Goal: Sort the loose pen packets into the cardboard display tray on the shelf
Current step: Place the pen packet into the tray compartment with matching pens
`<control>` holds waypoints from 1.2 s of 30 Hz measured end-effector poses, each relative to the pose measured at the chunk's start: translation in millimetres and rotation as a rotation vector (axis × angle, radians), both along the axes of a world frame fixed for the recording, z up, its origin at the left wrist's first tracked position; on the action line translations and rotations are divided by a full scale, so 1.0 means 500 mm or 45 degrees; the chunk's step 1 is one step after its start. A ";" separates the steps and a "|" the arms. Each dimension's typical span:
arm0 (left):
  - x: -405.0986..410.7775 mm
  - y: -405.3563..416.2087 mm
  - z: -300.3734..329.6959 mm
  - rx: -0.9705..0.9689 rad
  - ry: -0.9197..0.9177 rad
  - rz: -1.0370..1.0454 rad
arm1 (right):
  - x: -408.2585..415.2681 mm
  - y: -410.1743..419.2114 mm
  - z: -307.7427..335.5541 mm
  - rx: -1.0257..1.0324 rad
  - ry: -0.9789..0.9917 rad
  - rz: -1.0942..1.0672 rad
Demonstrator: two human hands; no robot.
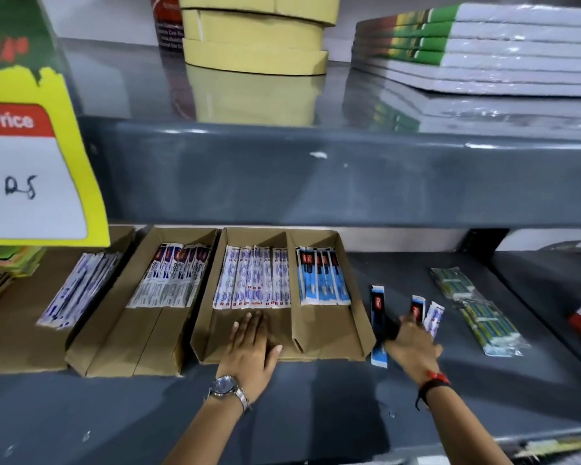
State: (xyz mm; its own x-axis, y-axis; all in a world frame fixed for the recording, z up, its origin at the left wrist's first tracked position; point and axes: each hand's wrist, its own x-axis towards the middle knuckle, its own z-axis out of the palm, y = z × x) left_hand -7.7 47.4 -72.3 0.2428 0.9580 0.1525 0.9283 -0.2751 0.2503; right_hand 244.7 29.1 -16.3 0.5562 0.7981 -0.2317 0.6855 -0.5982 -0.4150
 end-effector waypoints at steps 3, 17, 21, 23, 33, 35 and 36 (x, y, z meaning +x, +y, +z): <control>0.000 -0.001 -0.003 0.014 -0.007 0.000 | -0.014 0.010 -0.008 -0.018 -0.050 0.045; -0.004 -0.006 0.010 -0.036 -0.102 -0.041 | 0.001 0.008 0.033 0.240 0.050 -0.090; 0.003 -0.011 0.096 -0.125 -0.699 0.103 | 0.017 -0.001 0.150 0.486 -0.022 0.363; 0.012 -0.006 0.153 -0.150 -1.145 0.127 | 0.006 -0.008 0.198 0.333 0.117 0.705; 0.027 0.019 0.232 -0.222 -1.598 0.020 | -0.023 -0.013 0.228 0.268 0.383 0.959; 0.022 0.024 0.232 -0.265 -1.645 0.072 | -0.007 -0.020 0.226 0.289 0.495 0.954; 0.022 0.024 0.233 -0.287 -1.627 0.084 | 0.000 -0.026 0.225 0.291 0.558 0.959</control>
